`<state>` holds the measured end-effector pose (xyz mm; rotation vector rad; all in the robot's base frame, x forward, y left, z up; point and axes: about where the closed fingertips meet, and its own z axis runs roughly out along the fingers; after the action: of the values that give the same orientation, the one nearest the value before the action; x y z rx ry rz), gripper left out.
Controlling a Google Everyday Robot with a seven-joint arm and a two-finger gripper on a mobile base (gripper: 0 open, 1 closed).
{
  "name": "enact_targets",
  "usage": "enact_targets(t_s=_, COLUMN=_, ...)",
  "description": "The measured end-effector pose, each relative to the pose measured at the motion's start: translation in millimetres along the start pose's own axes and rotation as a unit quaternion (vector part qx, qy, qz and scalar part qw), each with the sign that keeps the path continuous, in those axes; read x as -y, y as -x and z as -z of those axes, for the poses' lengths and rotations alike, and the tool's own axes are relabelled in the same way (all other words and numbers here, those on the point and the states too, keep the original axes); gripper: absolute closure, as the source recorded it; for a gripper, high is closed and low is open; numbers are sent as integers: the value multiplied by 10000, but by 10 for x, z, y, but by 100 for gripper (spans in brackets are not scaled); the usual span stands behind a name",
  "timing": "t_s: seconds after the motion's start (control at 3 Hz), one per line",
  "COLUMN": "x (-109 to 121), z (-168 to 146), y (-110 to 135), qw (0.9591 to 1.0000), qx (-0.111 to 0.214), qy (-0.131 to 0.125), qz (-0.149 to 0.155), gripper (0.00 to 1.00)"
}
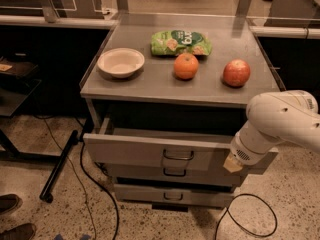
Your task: Close top drawer
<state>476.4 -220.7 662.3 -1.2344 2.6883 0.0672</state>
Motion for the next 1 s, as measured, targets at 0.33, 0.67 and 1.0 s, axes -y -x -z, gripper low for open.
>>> enact_targets(t_s=0.33, x=200, z=-59, y=200, qw=9998, qx=109, qy=-191, qz=-39, gripper=100)
enact_targets(t_s=0.67, x=348, z=-158, y=355, qw=9993, qx=172, qy=-319, qz=-63, gripper=100)
enact_targets(t_s=1.0, x=408, z=-199, y=425, qw=9991, qx=204, qy=-368, qz=-57, gripper=100)
